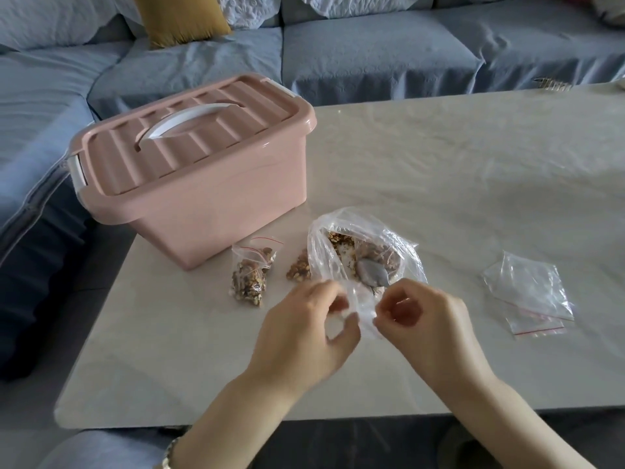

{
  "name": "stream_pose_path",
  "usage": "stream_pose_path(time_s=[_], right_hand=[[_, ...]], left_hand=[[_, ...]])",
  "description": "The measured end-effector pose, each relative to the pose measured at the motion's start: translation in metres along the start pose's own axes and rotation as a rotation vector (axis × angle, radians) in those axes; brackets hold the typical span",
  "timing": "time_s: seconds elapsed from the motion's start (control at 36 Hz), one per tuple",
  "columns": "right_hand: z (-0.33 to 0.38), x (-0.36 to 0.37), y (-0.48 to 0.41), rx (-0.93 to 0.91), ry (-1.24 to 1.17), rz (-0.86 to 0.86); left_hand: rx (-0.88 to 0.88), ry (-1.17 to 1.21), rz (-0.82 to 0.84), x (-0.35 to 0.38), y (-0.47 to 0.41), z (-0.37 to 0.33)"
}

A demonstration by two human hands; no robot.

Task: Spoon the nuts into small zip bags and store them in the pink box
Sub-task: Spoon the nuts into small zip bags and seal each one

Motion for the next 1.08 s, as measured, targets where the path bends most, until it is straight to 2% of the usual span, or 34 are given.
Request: stream_pose_path(time_s=[0.08,0.14,0.19,0.31,0.42,0.5,0.61,0.72,0.83,0.94,1.08], right_hand=[[0.000,-0.002,-0.001,0.044,-0.287,0.089],[0.010,0.000,0.001,0.000,-0.379,0.152],[0.020,0.004,0.003,-0.059,-0.429,0.212],[0.022,0.007,0.002,-0.131,-0.217,0.207],[0.024,0.006,0.002,-0.189,0.040,0.172],[0.025,0.006,0.004,-0.184,0.099,0.182],[0.031,0.008,0.006,-0.151,-0.023,0.264],[0.033,0.023,0.008,-0.083,-0.147,0.476],[0.028,0.031,0.009,-0.011,-0.211,0.617],[0.025,0.033,0.013,0.044,-0.361,0.702],[0.019,0.030,0.010,0.103,-0.492,0.727]], left_hand=[[0.150,0.103,0.152,0.011,0.004,-0.004],[0.171,0.060,0.150,0.014,0.004,-0.007],[0.166,0.017,0.076,0.014,0.003,-0.009],[0.138,0.073,-0.079,0.005,0.001,-0.008],[0.190,0.043,-0.107,0.007,0.003,-0.009],[0.193,0.079,-0.117,0.007,0.004,-0.007],[0.169,0.039,-0.115,0.010,0.002,-0.001],[0.218,-0.005,-0.125,0.013,0.002,-0.003],[0.256,-0.058,-0.131,0.014,0.002,-0.004],[0.249,-0.159,-0.111,0.013,0.000,0.000],[0.228,-0.279,-0.118,0.009,-0.002,0.005]])
Point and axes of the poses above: each hand's wrist, its own y-axis away from the middle knuckle, its own x-axis out of the palm, z = x × y, the point moved 7 cm from there along -y, towards the middle knuckle, and after that the axes turned 12 degrees about z, right-handed, at the moved point
